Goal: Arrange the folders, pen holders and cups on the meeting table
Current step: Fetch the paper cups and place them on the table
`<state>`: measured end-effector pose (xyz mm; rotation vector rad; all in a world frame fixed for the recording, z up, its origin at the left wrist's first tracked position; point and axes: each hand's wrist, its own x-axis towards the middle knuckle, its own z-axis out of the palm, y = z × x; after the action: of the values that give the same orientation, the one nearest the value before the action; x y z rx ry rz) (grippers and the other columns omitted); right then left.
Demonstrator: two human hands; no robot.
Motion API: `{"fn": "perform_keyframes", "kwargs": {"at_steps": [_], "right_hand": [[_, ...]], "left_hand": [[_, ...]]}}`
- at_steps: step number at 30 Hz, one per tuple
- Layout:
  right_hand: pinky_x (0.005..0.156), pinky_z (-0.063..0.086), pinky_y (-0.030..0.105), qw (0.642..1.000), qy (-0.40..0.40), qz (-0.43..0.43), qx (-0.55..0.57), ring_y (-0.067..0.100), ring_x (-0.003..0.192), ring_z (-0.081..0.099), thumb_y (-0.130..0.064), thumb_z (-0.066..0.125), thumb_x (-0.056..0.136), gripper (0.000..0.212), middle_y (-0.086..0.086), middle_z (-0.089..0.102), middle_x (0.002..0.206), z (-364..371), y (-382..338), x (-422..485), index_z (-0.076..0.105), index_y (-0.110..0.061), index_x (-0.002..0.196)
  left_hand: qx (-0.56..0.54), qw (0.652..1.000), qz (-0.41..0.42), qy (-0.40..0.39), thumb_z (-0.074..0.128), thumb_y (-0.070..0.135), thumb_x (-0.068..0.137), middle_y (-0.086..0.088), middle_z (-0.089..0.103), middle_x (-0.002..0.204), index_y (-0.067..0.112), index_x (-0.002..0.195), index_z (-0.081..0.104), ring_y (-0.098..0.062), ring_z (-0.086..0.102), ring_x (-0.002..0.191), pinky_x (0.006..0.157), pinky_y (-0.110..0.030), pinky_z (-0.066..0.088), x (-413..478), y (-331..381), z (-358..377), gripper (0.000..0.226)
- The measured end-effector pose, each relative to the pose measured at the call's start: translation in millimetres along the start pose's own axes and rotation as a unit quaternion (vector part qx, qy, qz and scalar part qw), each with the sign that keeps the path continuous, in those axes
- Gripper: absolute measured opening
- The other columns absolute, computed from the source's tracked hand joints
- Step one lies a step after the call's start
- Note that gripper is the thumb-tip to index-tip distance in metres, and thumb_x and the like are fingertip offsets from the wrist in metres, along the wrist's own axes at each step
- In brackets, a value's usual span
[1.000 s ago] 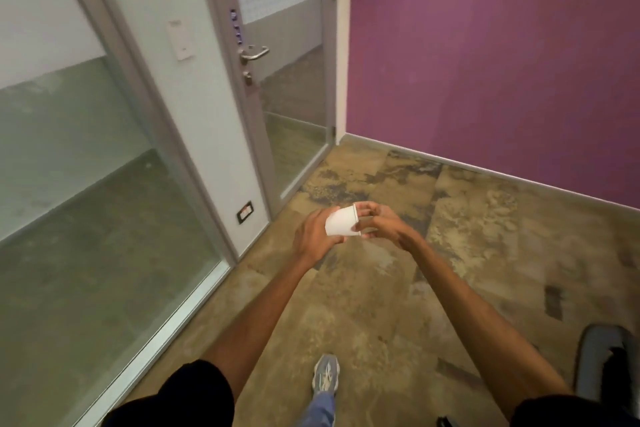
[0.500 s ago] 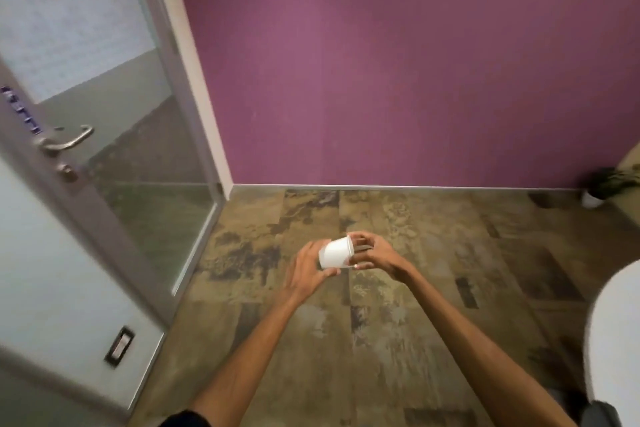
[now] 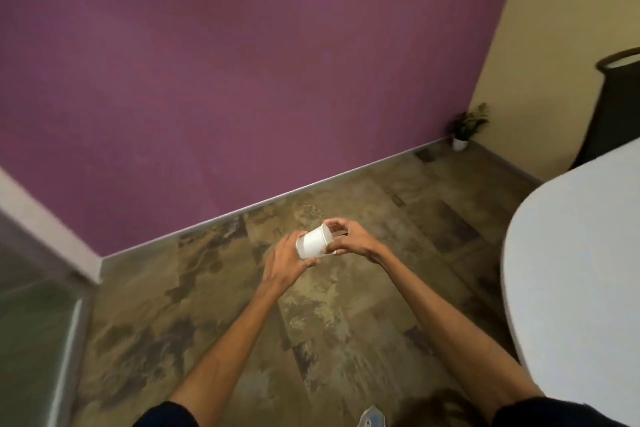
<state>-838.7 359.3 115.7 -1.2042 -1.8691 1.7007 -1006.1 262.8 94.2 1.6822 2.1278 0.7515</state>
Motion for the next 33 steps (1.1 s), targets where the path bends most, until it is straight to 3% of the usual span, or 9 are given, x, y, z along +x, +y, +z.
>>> {"fn": "perform_keyframes", "kwargs": {"at_steps": [3,8,13,16,17,20,26,29,33], "right_hand": [[0.083,0.056,0.041,0.998,0.052,0.001,0.018,0.019,0.102,0.060,0.008,0.071,0.076,0.062,0.014,0.060,0.127,-52.6,-0.8,26.5,0.054,-0.011,0.132],[0.073,0.057,0.033,0.994,0.111,0.015,0.018,0.019,0.104,0.059,0.009,0.072,0.076,0.063,0.009,0.058,0.125,-124.4,12.3,44.9,0.053,-0.010,0.133],[0.087,0.057,0.044,0.985,0.166,0.028,0.022,0.020,0.108,0.059,0.009,0.074,0.076,0.064,0.016,0.059,0.130,-184.4,34.0,65.6,0.051,-0.004,0.134],[0.079,0.057,0.028,0.977,0.207,0.038,0.027,0.019,0.109,0.058,0.008,0.076,0.075,0.064,0.019,0.059,0.131,-214.2,48.9,83.0,0.051,-0.003,0.134],[0.080,0.057,0.028,0.974,0.223,0.041,0.028,0.021,0.110,0.058,0.007,0.077,0.075,0.064,0.019,0.058,0.131,-223.7,53.7,89.7,0.051,-0.002,0.133],[0.089,0.056,0.041,0.961,0.269,0.052,0.034,0.031,0.117,0.059,0.007,0.078,0.074,0.064,0.019,0.059,0.129,-253.2,64.0,112.2,0.052,-0.001,0.132],[0.102,0.050,0.046,0.926,0.369,0.067,0.050,0.033,0.119,0.059,0.004,0.081,0.071,0.067,0.019,0.059,0.130,-318.8,71.7,150.6,0.053,-0.002,0.132],[0.100,0.052,0.048,0.909,0.402,0.086,0.064,0.034,0.118,0.060,0.006,0.080,0.072,0.065,0.019,0.059,0.130,-345.7,76.6,154.8,0.053,-0.002,0.131],[0.098,0.054,0.041,0.896,0.428,0.101,0.060,0.030,0.116,0.061,-0.002,0.081,0.074,0.061,0.014,0.059,0.130,-378.0,89.4,154.7,0.054,-0.006,0.130]], "left_hand": [[0.006,0.999,0.034,-0.022,0.083,0.043,0.067,0.005,0.062,0.125,0.024,0.128,0.055,-0.018,0.056,0.116,0.088,-0.032,0.046,65.5,29.9,16.3,0.069],[-0.017,0.994,0.083,-0.064,0.084,0.041,0.068,0.003,0.061,0.126,0.020,0.128,0.056,-0.019,0.056,0.117,0.092,-0.034,0.046,135.2,68.1,60.3,0.069],[-0.024,0.986,0.124,-0.110,0.084,0.040,0.068,0.001,0.061,0.128,0.018,0.130,0.055,-0.021,0.055,0.119,0.095,-0.037,0.046,201.1,99.7,102.7,0.071],[-0.027,0.978,0.149,-0.145,0.086,0.034,0.067,-0.001,0.063,0.127,0.016,0.129,0.057,-0.023,0.056,0.119,0.096,-0.038,0.046,244.1,118.4,127.3,0.071],[-0.028,0.975,0.154,-0.157,0.086,0.032,0.067,-0.002,0.063,0.126,0.015,0.129,0.057,-0.024,0.056,0.118,0.096,-0.039,0.046,259.2,124.6,135.6,0.070],[-0.038,0.967,0.174,-0.183,0.086,0.025,0.066,-0.002,0.063,0.124,0.015,0.127,0.058,-0.023,0.057,0.115,0.092,-0.039,0.048,304.7,140.7,160.4,0.068],[-0.043,0.941,0.236,-0.238,0.086,0.020,0.064,-0.004,0.063,0.121,0.015,0.125,0.059,-0.025,0.059,0.109,0.089,-0.041,0.050,399.0,190.4,196.7,0.067],[-0.042,0.929,0.265,-0.256,0.086,0.022,0.065,-0.003,0.062,0.122,0.017,0.126,0.058,-0.024,0.059,0.109,0.088,-0.040,0.050,424.6,211.3,216.7,0.066],[-0.027,0.911,0.299,-0.282,0.086,0.029,0.066,0.001,0.062,0.122,0.020,0.126,0.057,-0.021,0.060,0.109,0.083,-0.036,0.050,452.4,238.3,248.3,0.068]]}}
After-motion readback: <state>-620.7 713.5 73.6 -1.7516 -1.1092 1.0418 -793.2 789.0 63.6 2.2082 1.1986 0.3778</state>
